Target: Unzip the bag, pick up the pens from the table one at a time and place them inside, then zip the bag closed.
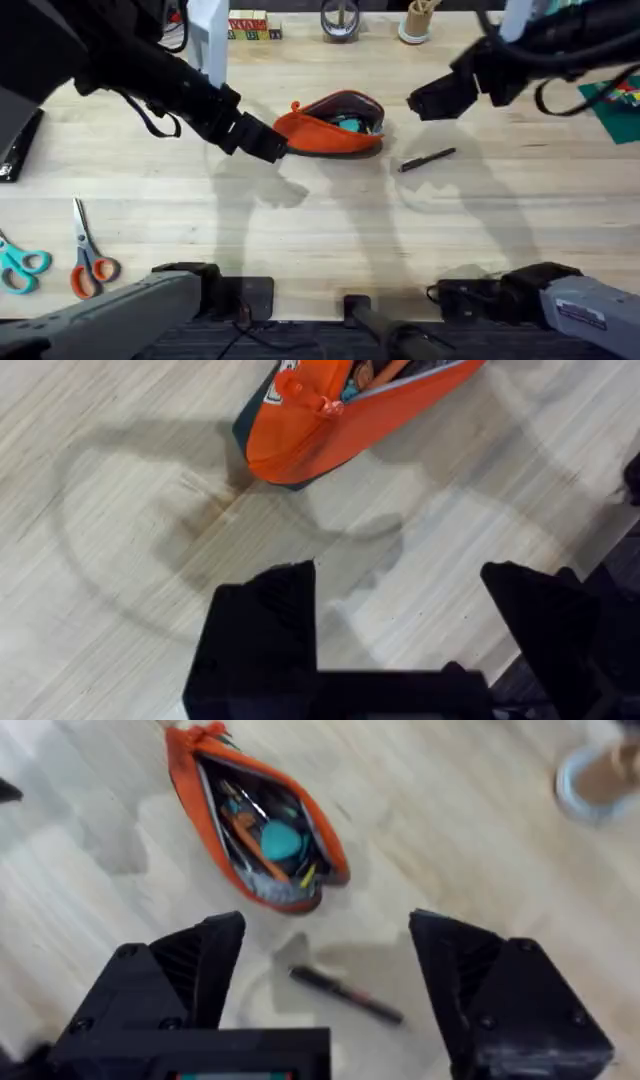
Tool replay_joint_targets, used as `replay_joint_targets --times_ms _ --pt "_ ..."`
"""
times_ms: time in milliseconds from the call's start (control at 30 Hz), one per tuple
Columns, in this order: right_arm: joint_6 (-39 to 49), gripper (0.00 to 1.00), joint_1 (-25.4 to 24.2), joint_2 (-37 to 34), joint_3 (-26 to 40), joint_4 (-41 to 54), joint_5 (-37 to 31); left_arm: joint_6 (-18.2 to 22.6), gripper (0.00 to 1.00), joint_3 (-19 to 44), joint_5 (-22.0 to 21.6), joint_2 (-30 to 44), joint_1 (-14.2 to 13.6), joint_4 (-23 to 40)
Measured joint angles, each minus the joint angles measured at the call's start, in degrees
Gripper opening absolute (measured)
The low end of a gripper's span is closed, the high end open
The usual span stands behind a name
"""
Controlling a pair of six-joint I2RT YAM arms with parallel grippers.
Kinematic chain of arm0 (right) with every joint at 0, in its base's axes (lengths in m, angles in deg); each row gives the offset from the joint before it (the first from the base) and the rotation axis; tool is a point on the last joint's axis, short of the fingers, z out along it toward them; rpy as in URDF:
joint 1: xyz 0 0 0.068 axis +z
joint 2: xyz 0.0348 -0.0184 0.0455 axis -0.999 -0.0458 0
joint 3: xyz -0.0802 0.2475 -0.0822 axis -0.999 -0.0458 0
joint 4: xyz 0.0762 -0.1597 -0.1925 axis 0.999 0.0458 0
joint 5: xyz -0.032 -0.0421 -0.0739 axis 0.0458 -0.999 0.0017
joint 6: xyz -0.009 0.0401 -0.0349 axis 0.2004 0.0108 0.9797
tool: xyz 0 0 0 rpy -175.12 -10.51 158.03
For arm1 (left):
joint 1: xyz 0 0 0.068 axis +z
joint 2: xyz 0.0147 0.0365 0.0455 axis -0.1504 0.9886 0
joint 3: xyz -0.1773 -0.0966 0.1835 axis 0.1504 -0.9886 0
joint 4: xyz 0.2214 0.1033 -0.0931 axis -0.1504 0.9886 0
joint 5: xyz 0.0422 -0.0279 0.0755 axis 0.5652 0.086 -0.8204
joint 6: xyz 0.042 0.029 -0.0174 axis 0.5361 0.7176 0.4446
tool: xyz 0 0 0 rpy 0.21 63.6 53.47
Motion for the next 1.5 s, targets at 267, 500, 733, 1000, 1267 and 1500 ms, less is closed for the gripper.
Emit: replay_joint_targets --times_ms 267,500,733,1000,1267,1500 --pt "-21.6 0.997 0.0 2.1 0.0 8.7 -6.6 0.0 0.995 0.0 0.0 0.0 0.0 0.0" --pt "-41.3 0.998 0.0 2.1 0.0 16.2 -13.1 0.0 0.995 0.0 0.0 0.0 0.0 0.0" --pt "-62.0 0.998 0.0 2.1 0.0 20.5 -14.8 0.0 0.995 0.0 0.0 0.0 0.0 0.0" --pt "-76.3 0.998 0.0 2.1 0.0 20.6 -17.4 0.0 0.995 0.0 0.0 0.0 0.0 0.0" --pt "-80.9 0.997 0.0 -0.2 0.0 18.1 -22.2 0.0 0.995 0.0 0.0 0.0 0.0 0.0" --pt "-82.0 0.998 0.0 -5.7 0.0 13.5 -23.5 0.0 0.995 0.0 0.0 0.0 0.0 0.0"
